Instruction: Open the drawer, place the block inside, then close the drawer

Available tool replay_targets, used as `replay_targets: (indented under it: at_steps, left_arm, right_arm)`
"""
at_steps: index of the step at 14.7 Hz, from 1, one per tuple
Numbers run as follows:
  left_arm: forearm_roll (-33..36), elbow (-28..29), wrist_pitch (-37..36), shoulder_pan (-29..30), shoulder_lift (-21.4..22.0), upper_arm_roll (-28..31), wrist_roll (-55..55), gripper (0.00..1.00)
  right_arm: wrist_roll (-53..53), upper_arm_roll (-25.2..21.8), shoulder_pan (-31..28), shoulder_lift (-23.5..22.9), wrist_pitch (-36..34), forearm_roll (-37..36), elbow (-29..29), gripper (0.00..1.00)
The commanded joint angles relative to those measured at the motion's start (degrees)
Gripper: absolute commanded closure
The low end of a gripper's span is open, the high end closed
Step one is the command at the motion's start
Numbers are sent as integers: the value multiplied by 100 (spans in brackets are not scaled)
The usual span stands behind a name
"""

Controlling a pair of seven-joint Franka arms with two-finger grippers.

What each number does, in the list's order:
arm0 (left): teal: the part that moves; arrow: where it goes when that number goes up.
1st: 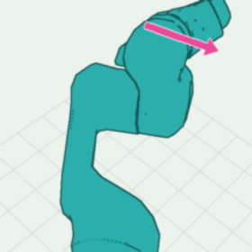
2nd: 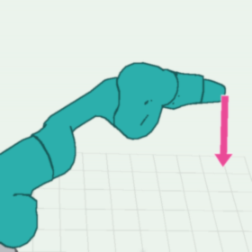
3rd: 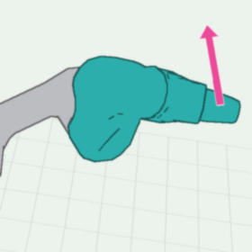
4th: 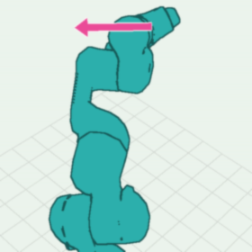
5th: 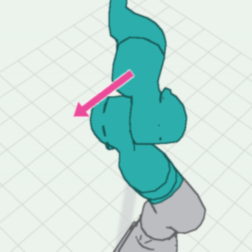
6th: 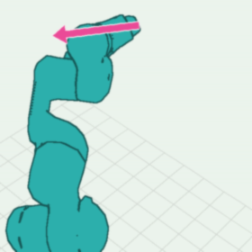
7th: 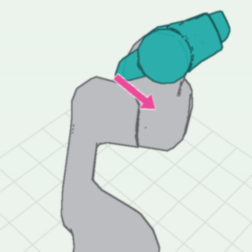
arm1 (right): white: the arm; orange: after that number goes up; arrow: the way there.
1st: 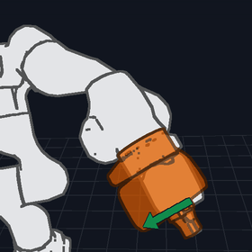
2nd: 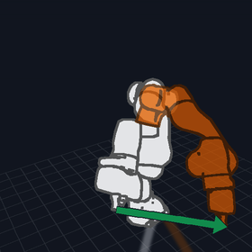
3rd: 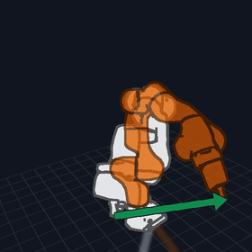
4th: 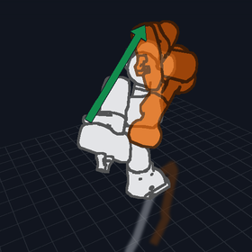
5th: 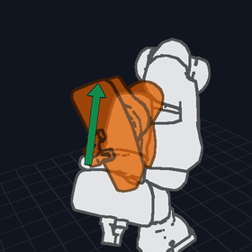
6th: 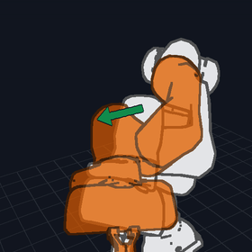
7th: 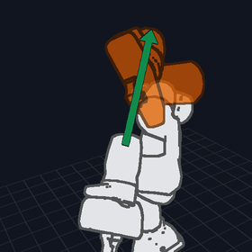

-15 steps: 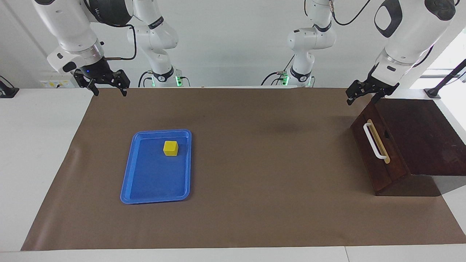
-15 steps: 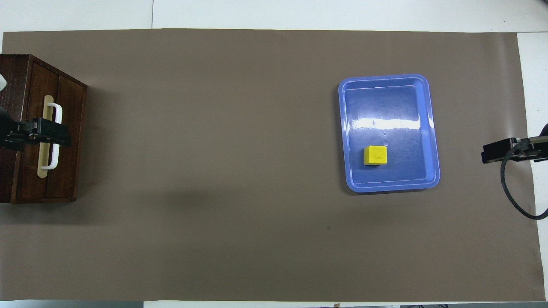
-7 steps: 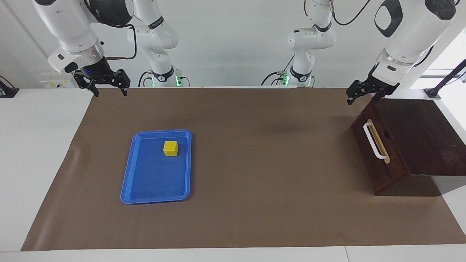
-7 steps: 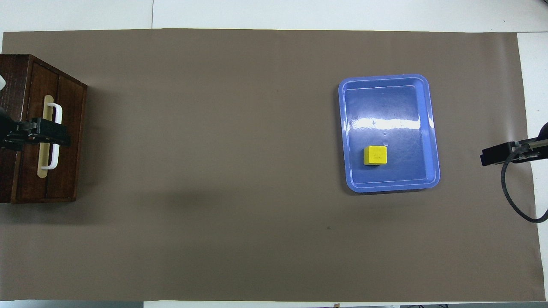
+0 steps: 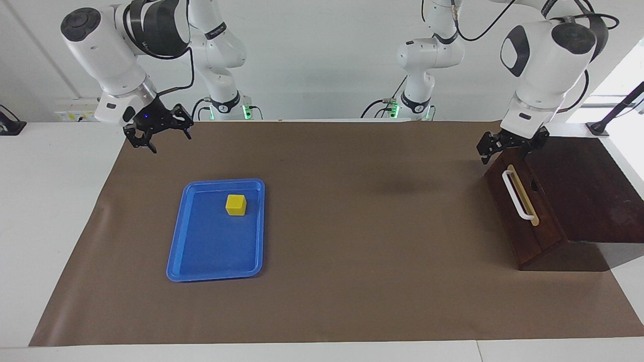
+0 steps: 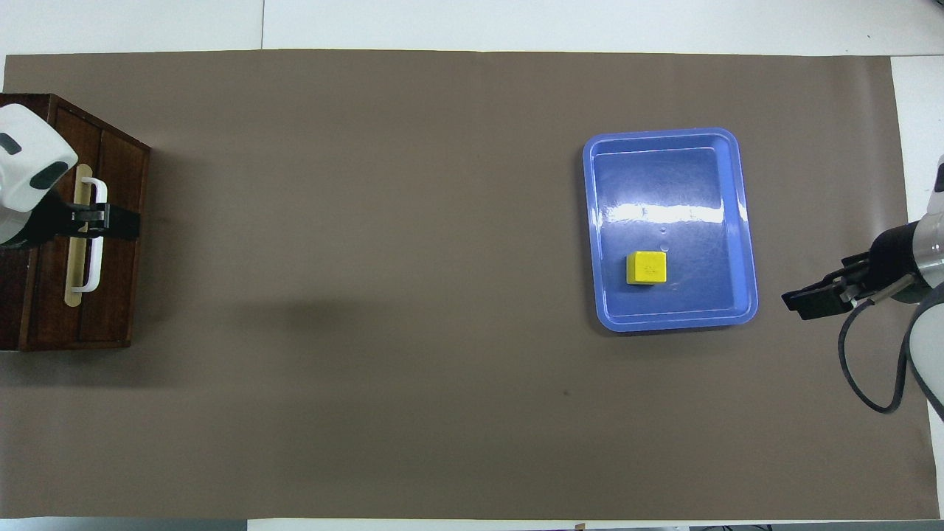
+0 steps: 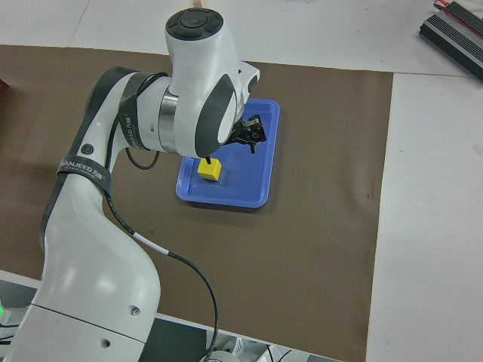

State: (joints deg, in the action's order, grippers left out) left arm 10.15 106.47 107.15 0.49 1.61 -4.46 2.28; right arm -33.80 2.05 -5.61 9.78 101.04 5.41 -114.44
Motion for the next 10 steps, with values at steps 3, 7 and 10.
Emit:
replay_targets:
  at_steps: [3, 7, 10]
  left_arm:
    - [1118, 340, 1008, -93, -669, 33, -8, 0]
    - [1576, 734, 1729, -5, -873, 33, -26, 0]
    - [1832, 797, 1880, 4, -1022, 42, -17, 0]
  right_arm:
    - [-2143, 24, -265, 235, 1133, 1275, -1210, 0]
    - [-5392, 24, -292, -405, 2259, 2514, -1625, 0]
    - [-7118, 24, -292, -898, 2718, 3507, -1687, 0]
